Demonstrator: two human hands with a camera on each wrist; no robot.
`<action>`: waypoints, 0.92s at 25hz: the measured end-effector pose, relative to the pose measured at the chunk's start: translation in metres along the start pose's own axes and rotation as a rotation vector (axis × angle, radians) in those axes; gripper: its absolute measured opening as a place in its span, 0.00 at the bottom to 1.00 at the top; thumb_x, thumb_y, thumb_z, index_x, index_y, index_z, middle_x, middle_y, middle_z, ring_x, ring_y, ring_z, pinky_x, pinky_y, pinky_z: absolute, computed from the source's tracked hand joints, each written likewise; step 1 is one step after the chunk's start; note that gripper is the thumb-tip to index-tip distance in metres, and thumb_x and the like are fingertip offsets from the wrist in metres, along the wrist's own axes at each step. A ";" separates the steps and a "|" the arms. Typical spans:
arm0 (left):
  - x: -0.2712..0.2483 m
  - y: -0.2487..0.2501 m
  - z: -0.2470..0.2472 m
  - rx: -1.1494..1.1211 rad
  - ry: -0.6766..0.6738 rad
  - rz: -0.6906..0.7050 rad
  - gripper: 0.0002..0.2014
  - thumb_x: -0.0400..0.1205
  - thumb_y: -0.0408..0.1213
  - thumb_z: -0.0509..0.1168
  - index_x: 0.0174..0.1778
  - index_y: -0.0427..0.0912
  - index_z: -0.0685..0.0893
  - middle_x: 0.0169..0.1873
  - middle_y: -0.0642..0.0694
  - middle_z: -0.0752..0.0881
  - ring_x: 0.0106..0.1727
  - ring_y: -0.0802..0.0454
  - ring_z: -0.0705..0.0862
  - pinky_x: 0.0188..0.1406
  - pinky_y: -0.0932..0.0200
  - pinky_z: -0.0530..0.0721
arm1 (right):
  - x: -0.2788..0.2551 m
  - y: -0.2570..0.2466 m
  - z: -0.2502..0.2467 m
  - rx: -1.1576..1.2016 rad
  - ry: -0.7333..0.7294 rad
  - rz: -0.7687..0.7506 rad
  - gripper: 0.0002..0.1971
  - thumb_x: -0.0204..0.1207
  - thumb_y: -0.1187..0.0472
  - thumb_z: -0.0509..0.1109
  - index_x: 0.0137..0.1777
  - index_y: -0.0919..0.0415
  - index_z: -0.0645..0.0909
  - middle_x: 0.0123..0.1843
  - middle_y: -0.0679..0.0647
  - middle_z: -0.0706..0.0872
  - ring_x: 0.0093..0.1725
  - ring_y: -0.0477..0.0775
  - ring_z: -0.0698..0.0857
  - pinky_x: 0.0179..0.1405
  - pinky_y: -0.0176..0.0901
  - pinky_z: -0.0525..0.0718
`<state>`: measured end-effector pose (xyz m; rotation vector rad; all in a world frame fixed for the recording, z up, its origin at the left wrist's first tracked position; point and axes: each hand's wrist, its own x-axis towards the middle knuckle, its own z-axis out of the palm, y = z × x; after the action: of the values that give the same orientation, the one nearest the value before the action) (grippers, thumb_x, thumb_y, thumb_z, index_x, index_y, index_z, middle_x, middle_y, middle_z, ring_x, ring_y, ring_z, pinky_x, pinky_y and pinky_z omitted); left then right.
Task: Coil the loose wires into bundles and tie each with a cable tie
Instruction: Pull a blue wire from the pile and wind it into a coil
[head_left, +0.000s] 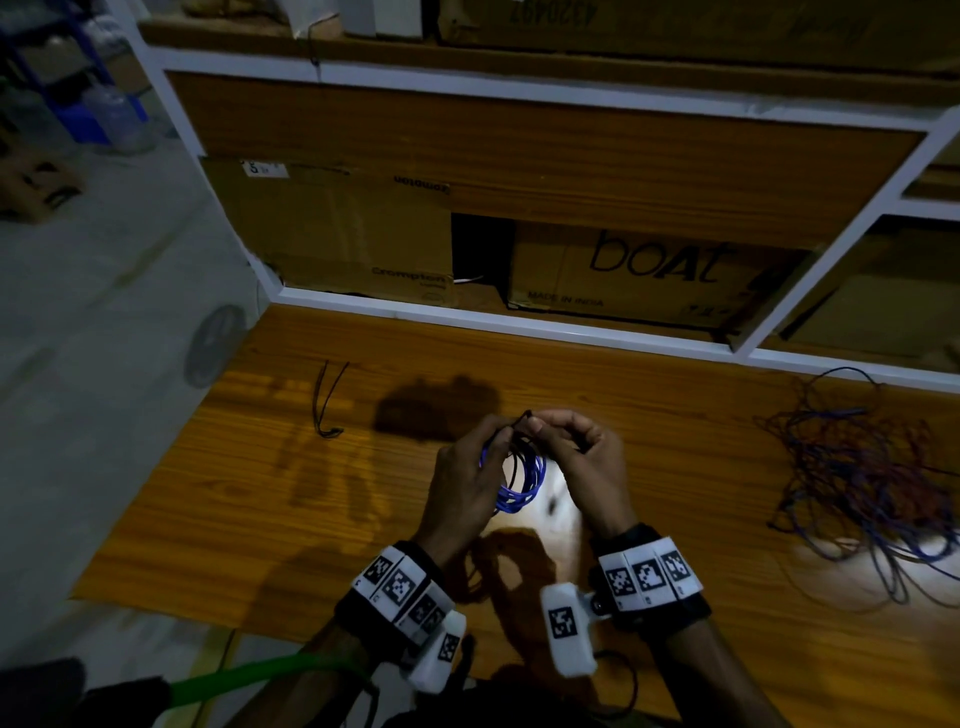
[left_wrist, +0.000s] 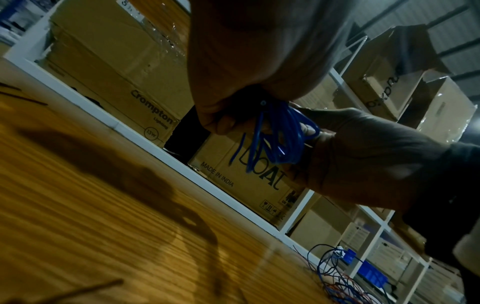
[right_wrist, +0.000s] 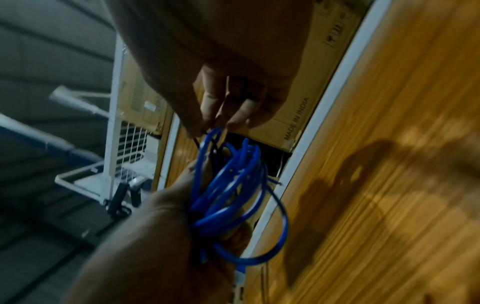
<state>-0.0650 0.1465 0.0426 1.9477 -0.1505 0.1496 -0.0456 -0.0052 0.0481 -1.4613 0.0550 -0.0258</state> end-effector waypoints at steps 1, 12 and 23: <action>0.001 0.000 0.001 -0.004 0.017 -0.006 0.09 0.92 0.40 0.58 0.56 0.50 0.85 0.35 0.66 0.84 0.34 0.68 0.82 0.32 0.71 0.72 | 0.000 0.001 0.000 0.028 0.026 0.015 0.05 0.78 0.68 0.75 0.51 0.66 0.89 0.47 0.59 0.93 0.48 0.53 0.92 0.45 0.37 0.87; 0.005 0.001 0.009 0.048 0.013 0.018 0.10 0.92 0.43 0.57 0.56 0.53 0.84 0.39 0.61 0.86 0.39 0.65 0.84 0.36 0.63 0.78 | -0.005 -0.004 -0.001 0.149 0.104 0.034 0.04 0.78 0.71 0.73 0.50 0.69 0.89 0.44 0.60 0.94 0.45 0.53 0.92 0.45 0.38 0.89; 0.007 -0.006 0.008 0.098 0.012 0.002 0.09 0.92 0.45 0.56 0.55 0.55 0.83 0.39 0.62 0.86 0.40 0.64 0.84 0.40 0.55 0.80 | -0.003 -0.005 0.002 0.149 0.106 0.032 0.04 0.78 0.73 0.73 0.47 0.68 0.89 0.42 0.58 0.94 0.44 0.52 0.92 0.44 0.38 0.89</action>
<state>-0.0571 0.1414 0.0356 2.0439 -0.1393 0.1724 -0.0486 -0.0036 0.0534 -1.3087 0.1599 -0.0800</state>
